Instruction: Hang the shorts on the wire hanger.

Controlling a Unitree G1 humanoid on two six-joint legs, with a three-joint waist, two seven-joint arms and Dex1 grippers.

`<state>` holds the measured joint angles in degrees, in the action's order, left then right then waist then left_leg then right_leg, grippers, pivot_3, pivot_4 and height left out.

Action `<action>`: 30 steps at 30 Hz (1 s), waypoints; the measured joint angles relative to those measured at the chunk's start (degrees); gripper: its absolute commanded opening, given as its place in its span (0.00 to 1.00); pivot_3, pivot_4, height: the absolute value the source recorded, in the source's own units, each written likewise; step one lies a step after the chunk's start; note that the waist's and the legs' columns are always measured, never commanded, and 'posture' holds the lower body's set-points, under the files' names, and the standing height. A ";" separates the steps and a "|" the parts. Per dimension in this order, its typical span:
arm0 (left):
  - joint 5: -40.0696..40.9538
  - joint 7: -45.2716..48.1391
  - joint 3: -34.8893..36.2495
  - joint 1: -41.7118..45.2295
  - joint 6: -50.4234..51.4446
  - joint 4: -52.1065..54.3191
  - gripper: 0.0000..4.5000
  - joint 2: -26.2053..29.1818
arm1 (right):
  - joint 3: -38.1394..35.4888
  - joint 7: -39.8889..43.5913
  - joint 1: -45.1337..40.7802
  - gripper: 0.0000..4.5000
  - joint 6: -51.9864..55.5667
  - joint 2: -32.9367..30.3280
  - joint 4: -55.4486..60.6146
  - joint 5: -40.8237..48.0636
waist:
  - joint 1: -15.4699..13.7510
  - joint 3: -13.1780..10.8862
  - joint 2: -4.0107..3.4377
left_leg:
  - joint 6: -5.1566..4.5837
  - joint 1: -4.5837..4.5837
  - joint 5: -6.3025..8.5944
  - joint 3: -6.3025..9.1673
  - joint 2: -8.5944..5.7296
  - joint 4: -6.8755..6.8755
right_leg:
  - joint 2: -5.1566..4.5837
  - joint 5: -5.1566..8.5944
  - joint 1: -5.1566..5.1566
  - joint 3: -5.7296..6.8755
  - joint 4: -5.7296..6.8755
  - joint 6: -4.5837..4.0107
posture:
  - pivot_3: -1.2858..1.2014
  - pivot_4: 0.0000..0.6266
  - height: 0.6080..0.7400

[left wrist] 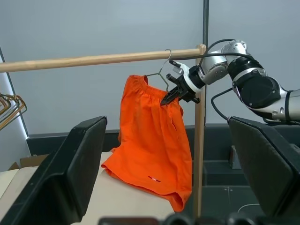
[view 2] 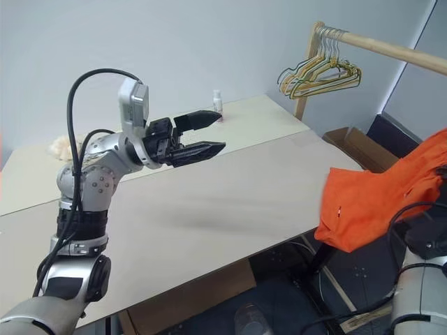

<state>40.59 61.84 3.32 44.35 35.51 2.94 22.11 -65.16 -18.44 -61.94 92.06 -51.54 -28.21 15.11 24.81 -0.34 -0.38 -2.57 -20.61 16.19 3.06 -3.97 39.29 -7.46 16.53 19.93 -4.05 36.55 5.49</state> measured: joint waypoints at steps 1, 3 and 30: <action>0.03 -0.06 0.00 -0.05 0.03 0.16 1.00 0.14 | -0.41 -0.31 -0.02 0.00 0.00 -0.11 -0.02 -0.65 | -0.15 0.00 0.01 | 0.00 0.00 0.00 0.00 0.00 0.00 | 0.00 0.00 0.00 0.01 -0.02 0.01 | 0.35 0.00 1.00; 0.10 -0.38 0.00 -0.17 0.14 0.48 1.00 0.41 | -0.20 -0.29 0.28 0.00 0.00 -0.10 0.36 -1.52 | -0.31 -0.01 0.01 | 0.00 0.00 0.00 0.00 0.00 0.00 | 0.00 -0.01 0.00 0.01 -0.05 0.02 | 0.35 0.00 1.00; 1.88 -2.17 -0.21 -1.66 2.21 2.70 1.00 2.41 | 30.54 3.78 22.61 0.99 -19.41 8.96 41.80 -14.96 | -0.28 0.02 -0.02 | 0.00 0.08 0.00 0.01 -0.02 0.00 | 0.00 -0.03 0.07 -0.14 0.02 0.13 | 0.35 0.00 1.00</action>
<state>42.46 59.67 3.11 42.69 37.72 5.64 24.52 -34.63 -14.65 -39.34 72.65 -42.57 13.59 0.15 24.53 -0.32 -0.40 -2.57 -20.53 16.19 3.07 -3.99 39.29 -7.46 16.50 20.01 -4.19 36.57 5.62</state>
